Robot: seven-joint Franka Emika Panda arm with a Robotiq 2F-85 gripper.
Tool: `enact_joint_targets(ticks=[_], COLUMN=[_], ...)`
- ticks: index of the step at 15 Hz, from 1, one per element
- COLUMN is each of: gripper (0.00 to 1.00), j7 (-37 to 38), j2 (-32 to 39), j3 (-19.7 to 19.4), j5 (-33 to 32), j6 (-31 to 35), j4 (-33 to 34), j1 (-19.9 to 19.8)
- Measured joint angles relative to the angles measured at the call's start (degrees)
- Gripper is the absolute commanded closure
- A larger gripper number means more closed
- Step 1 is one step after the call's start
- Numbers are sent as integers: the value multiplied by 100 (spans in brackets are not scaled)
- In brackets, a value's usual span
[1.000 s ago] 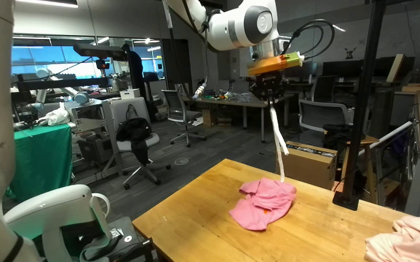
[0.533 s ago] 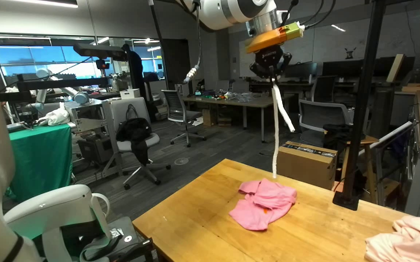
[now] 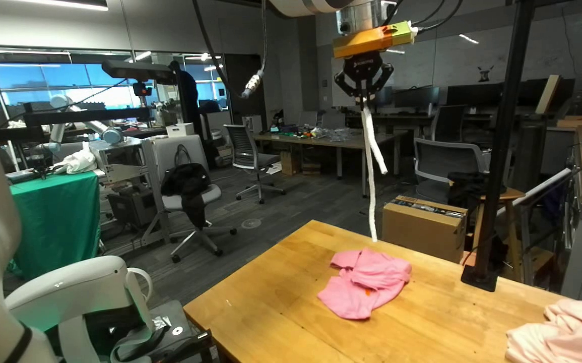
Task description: Move all the objects in the middle of the table to the right
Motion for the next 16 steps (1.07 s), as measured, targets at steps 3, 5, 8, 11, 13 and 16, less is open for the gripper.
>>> enact_joint_targets(ticks=[3,5,8,11,13,16], gripper=[95,95,95,95,95,95], j7=[-149,-155,-81,73,192,354], j2=[-77,-143,-339,-628,-878,-1277], j3=[-69,-162,-374,-572,-681,-803], j5=[73,17,-308,-644,-852,-1086], j6=[-345,-421,-445,-446,-446,-500], j4=[-55,-186,-560,-1014,-1341,-1815], j1=[-19,-26,-62,-142,-187,-226])
